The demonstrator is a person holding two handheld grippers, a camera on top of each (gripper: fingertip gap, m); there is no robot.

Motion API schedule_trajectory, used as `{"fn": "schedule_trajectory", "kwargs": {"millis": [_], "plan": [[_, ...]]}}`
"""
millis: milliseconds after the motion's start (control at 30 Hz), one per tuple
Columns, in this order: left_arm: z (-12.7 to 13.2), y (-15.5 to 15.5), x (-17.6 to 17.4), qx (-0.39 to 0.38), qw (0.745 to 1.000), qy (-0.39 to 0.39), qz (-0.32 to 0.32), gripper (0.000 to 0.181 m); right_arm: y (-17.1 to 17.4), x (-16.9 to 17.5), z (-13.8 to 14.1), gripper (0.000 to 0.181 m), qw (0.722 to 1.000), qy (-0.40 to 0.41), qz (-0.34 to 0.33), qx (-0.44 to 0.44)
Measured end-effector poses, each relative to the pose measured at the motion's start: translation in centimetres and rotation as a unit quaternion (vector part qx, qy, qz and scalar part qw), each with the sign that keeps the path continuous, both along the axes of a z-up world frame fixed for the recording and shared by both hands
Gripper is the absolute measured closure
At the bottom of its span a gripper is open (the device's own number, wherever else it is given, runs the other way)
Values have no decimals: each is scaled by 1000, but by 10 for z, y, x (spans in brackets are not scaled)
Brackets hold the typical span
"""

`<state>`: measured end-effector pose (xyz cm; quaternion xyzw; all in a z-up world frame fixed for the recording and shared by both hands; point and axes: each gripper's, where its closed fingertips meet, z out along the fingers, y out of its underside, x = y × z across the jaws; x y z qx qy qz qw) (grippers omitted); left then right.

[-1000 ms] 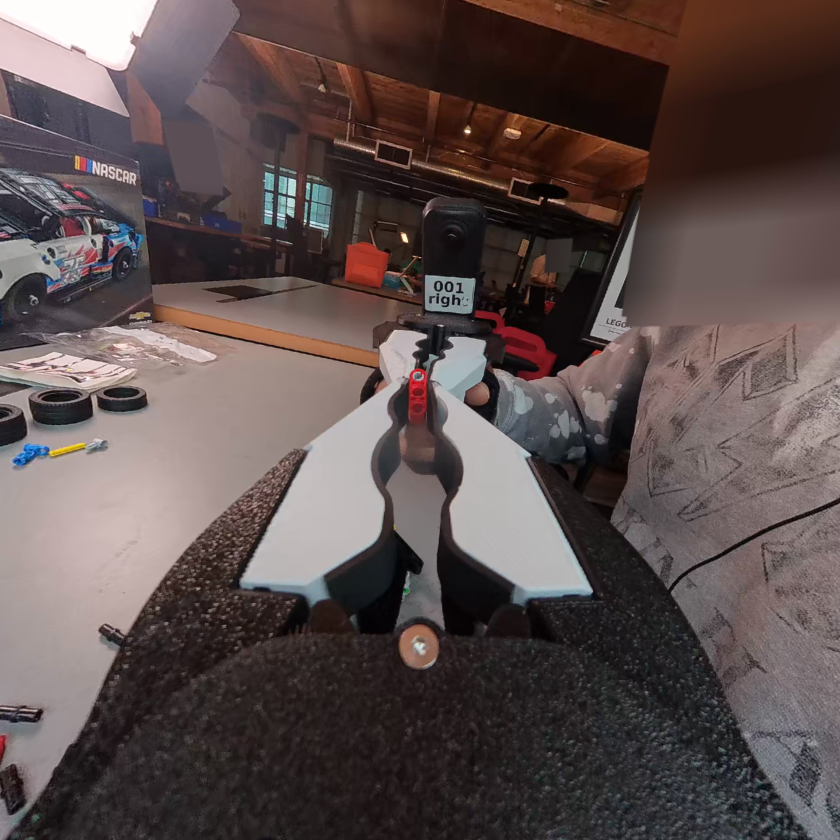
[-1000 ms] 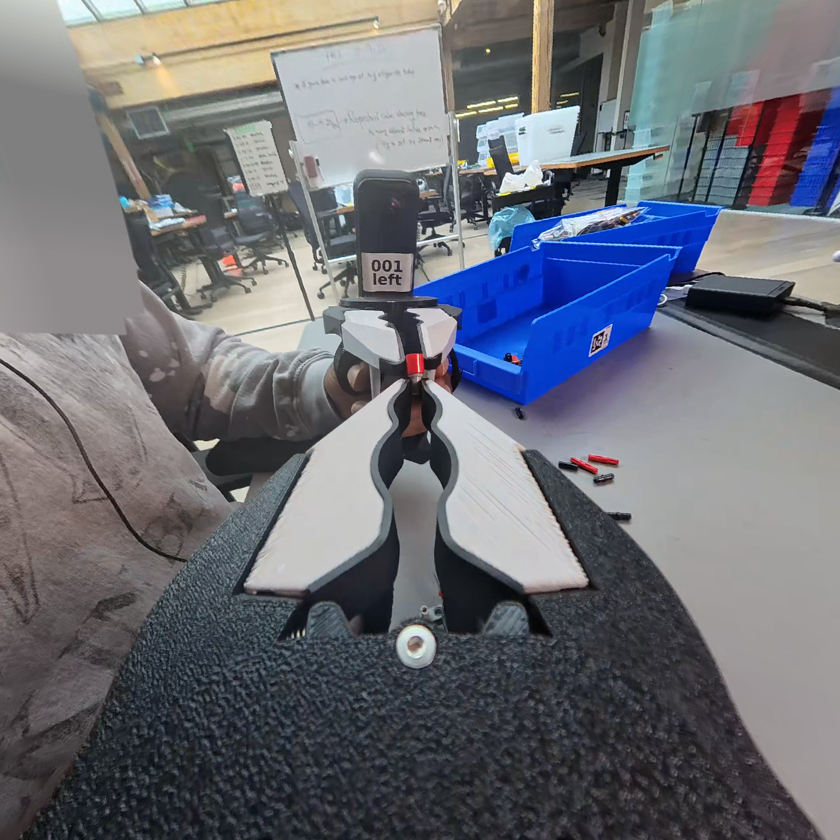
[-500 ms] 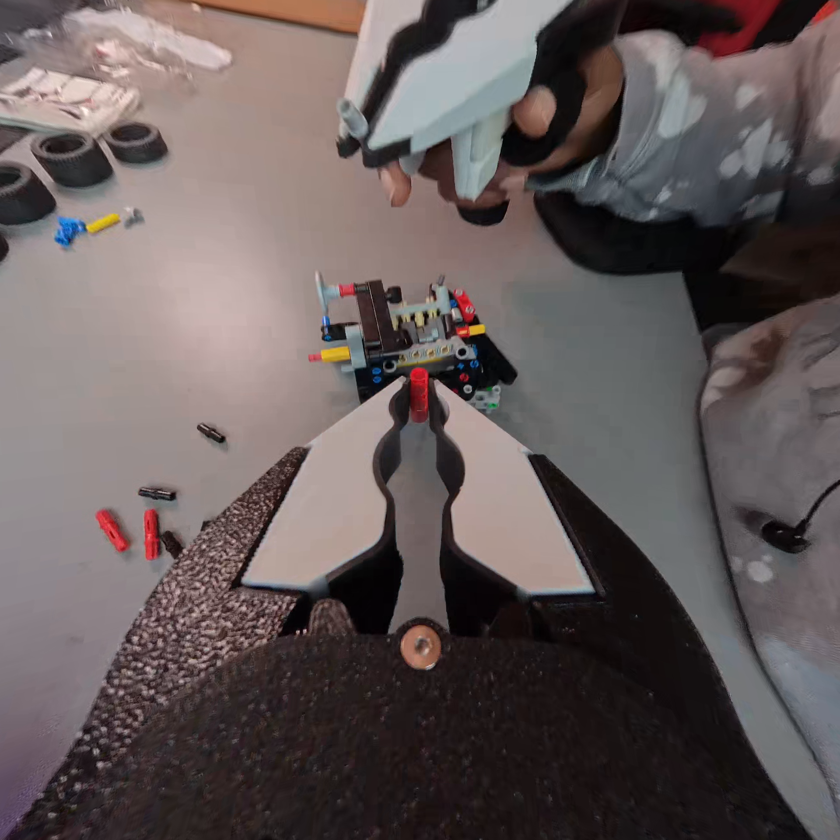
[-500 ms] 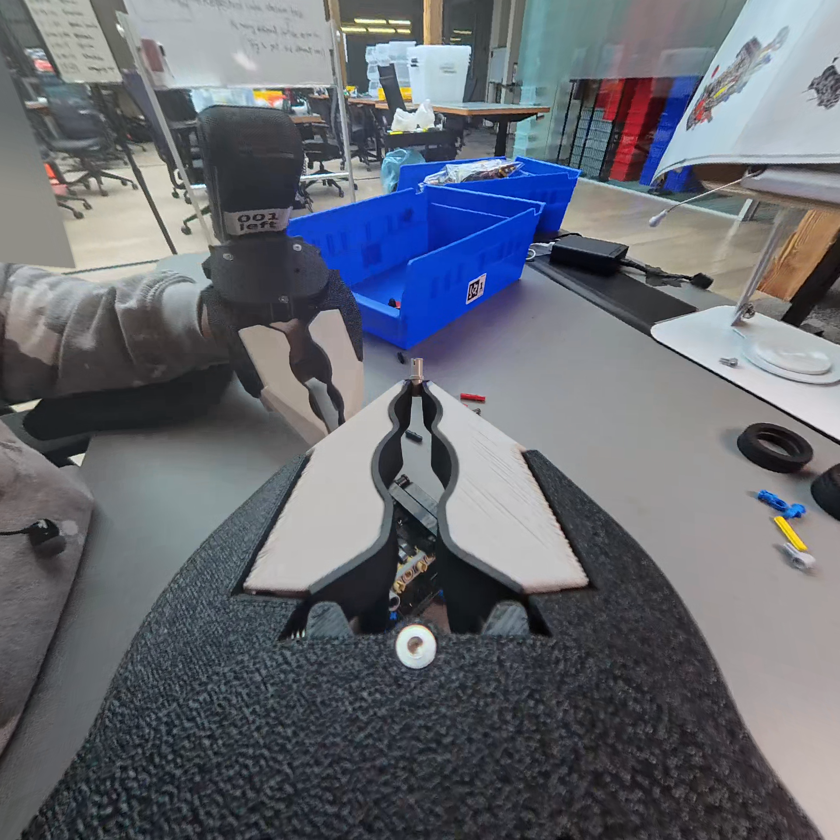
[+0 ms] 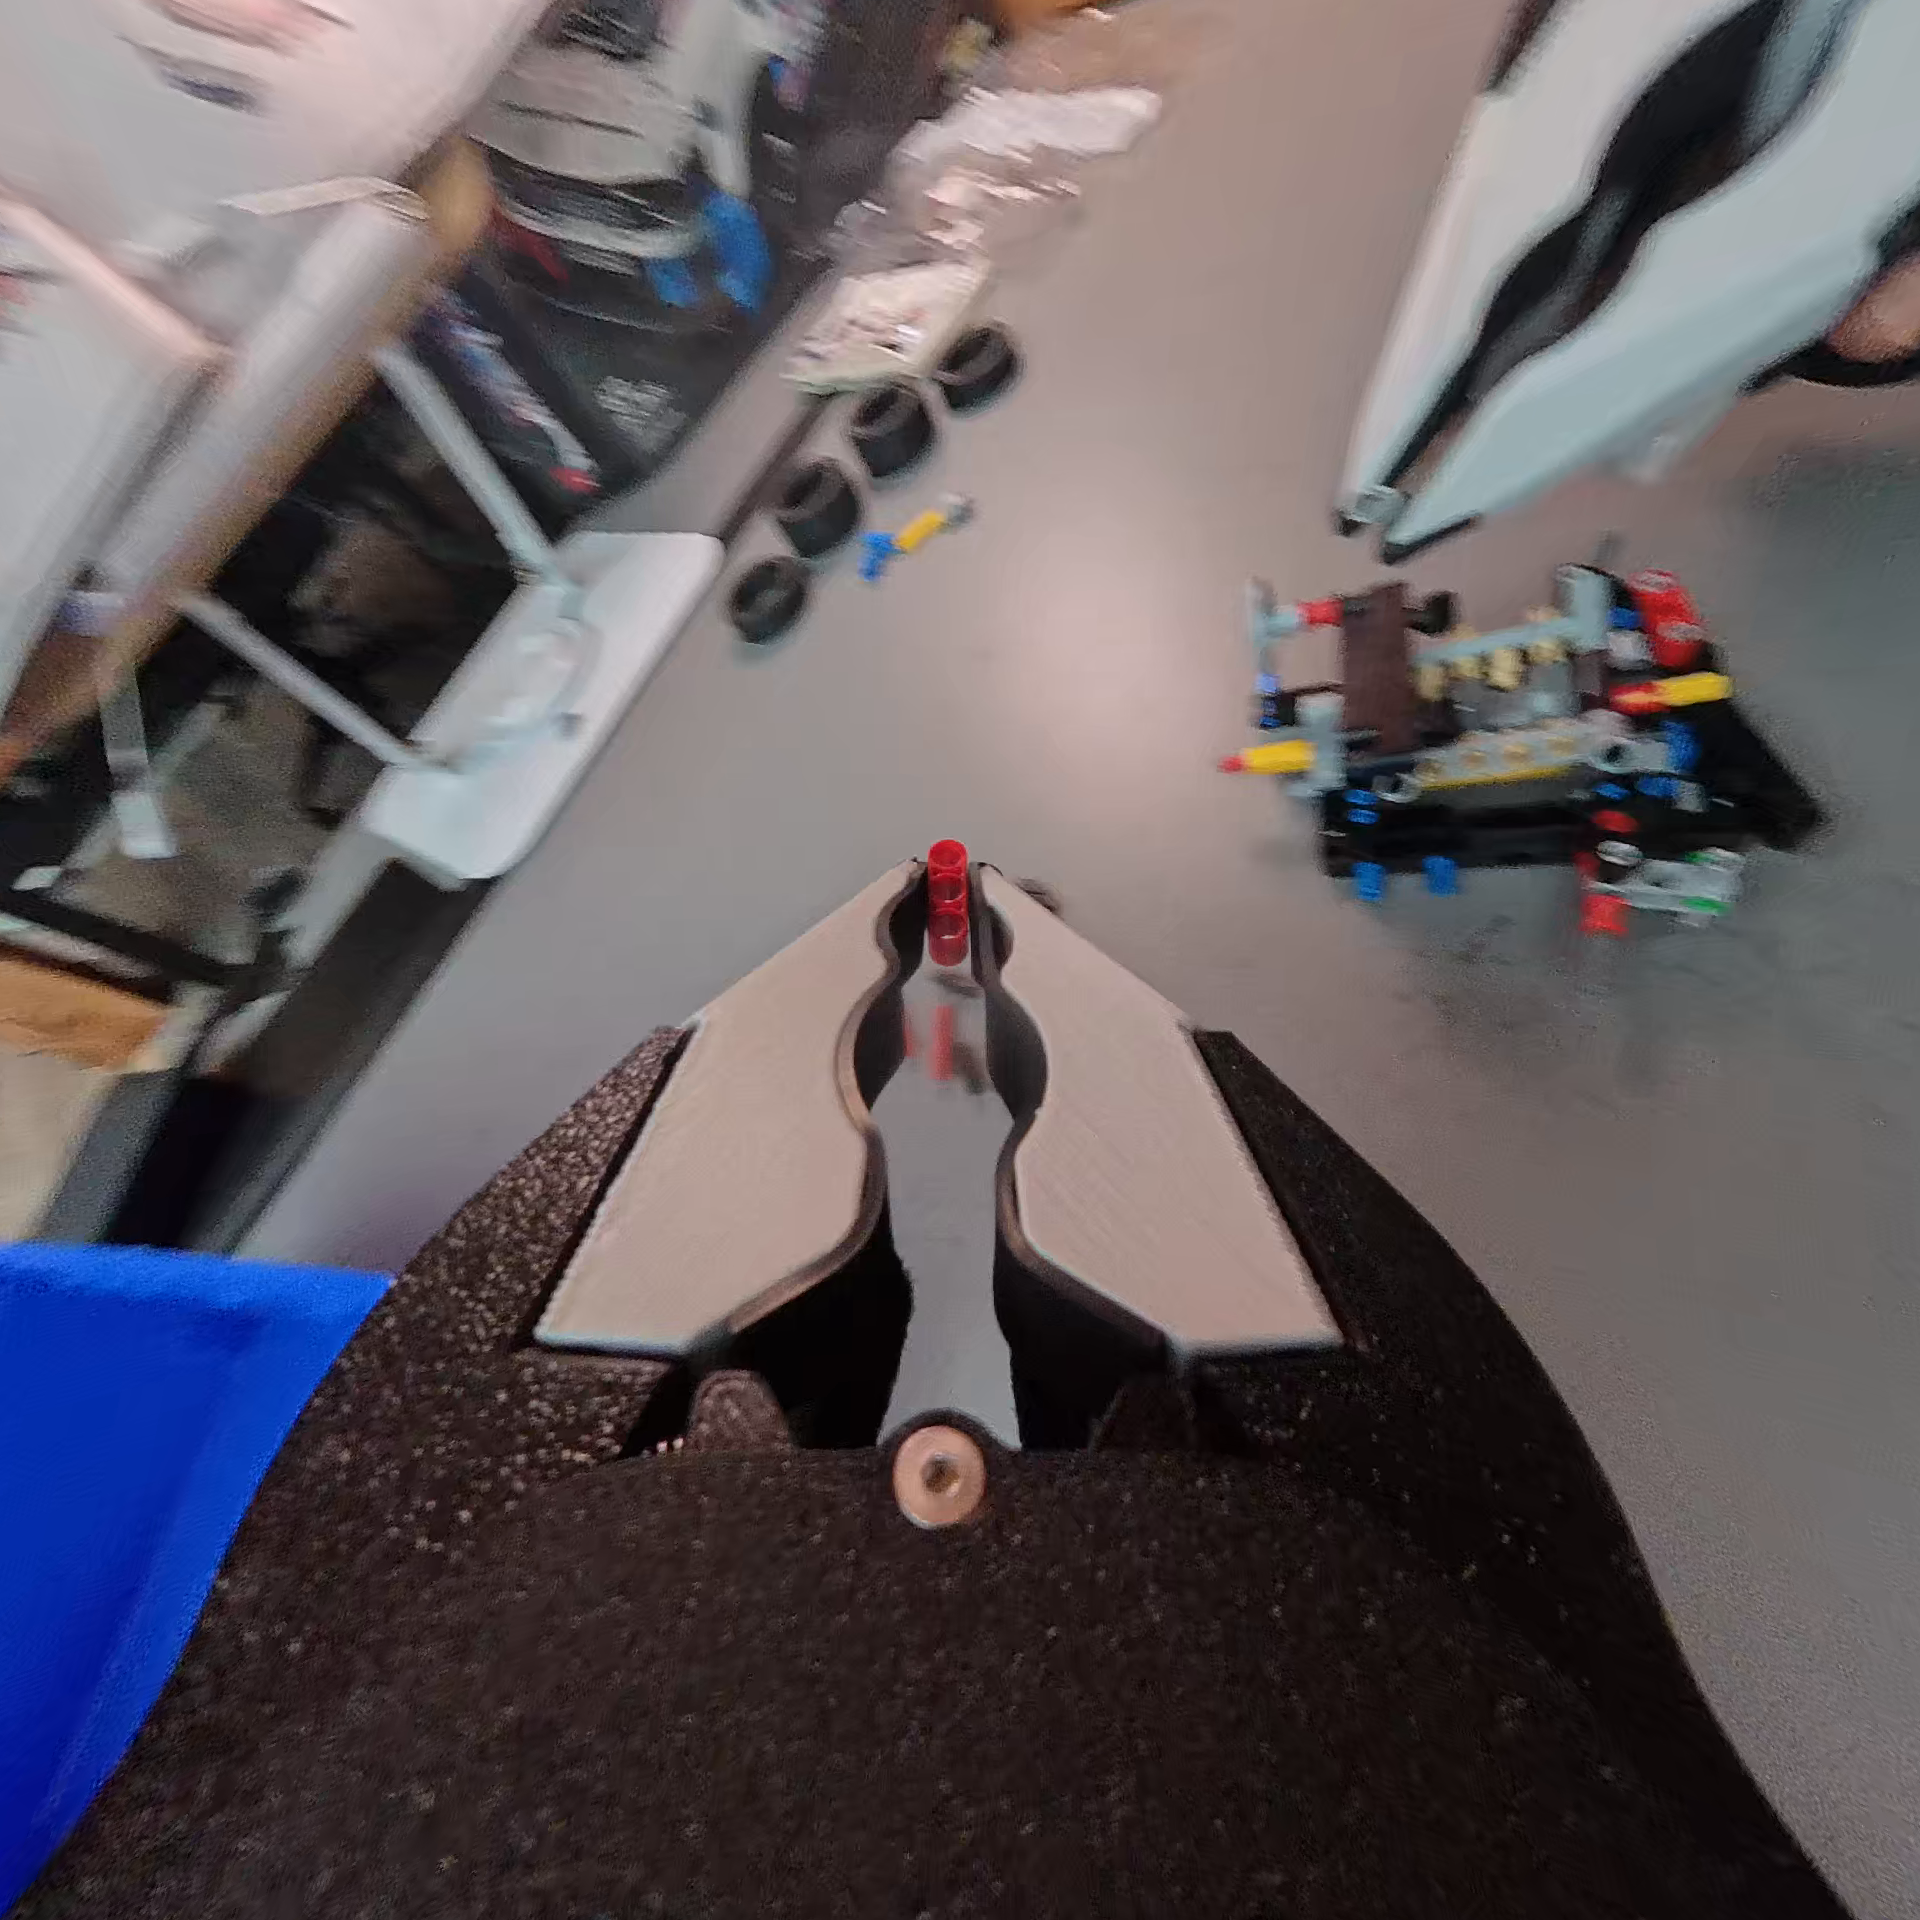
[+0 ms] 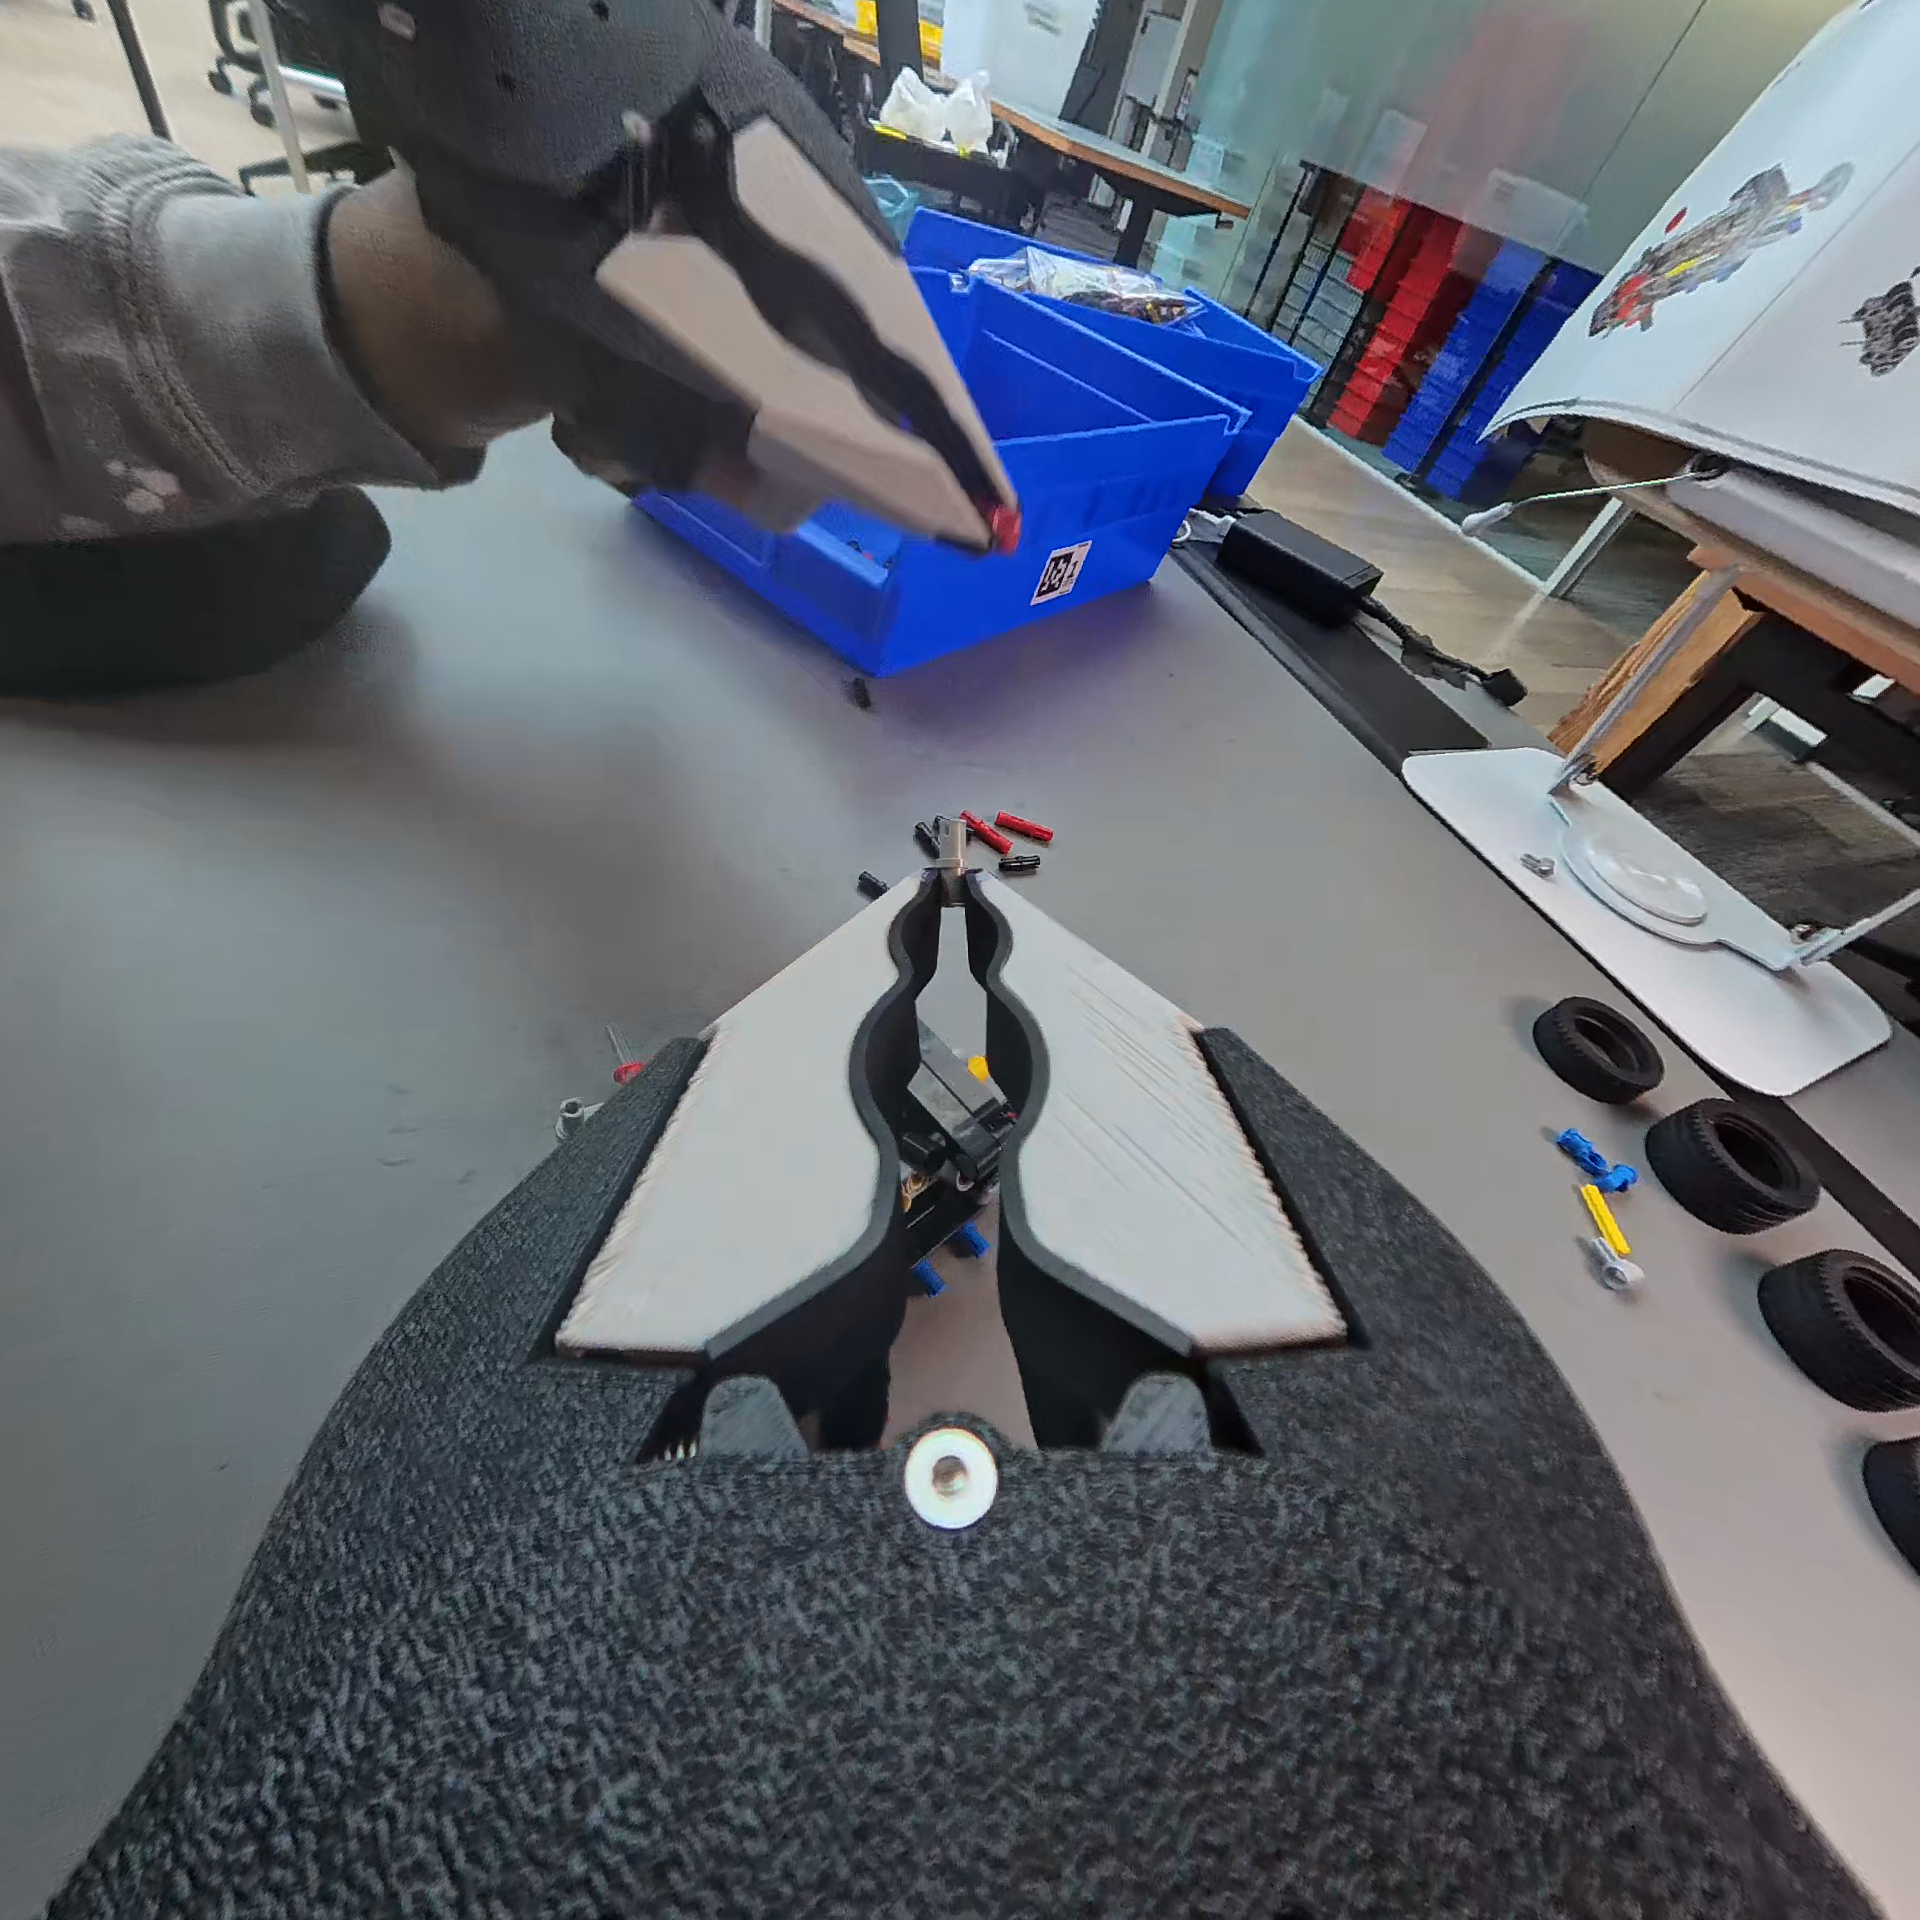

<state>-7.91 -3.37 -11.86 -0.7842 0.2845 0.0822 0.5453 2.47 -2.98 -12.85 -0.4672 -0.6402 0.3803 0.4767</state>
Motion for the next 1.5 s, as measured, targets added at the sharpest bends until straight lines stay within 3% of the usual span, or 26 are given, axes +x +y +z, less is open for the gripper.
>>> {"fn": "schedule_trajectory", "kwargs": {"millis": [33,100,200,333,467,567,667,733,800,900,1067,1233,1333,1433,1500], "plan": [[26,1,-31,57,996,11,69,174,2,0,2,177,1000,4,-3,-3],[56,-8,-96,110,971,35,208,174,4,1,5,177,1000,12,-6,-11],[36,-21,-155,40,951,26,306,174,4,0,6,177,1000,15,-6,-21],[-11,-32,-181,-72,937,-4,341,173,4,-1,4,177,1000,11,-6,-21],[1,-27,-176,-41,942,-23,331,152,4,-1,5,177,1000,10,-8,-21],[30,-17,-149,35,961,-70,264,145,4,0,8,177,1000,15,-11,-19],[53,-9,-70,65,976,-192,74,152,4,-1,9,177,1000,19,-12,-15],[48,-14,-8,8,957,-285,-62,154,3,-3,7,177,1000,19,-13,-2],[33,-21,42,-70,922,-352,-148,155,0,-5,5,177,1000,17,-12,22],[8,-25,89,-155,884,-396,-193,157,-7,-8,1,177,998,12,-5,63],[-9,-18,108,-193,869,-417,-183,164,-17,-11,-5,177,990,1,5,138],[-14,-16,106,-194,875,-409,-172,174,-19,-11,-8,177,986,-5,8,164],[-13,-12,100,-168,900,-369,-161,177,-13,-12,-5,176,986,-1,-10,164],[-27,6,54,-120,965,-226,-57,177,10,-5,-2,157,992,-25,-35,118],[-45,12,15,-118,987,-103,22,177,23,5,-5,151,997,-53,-34,47]]}}
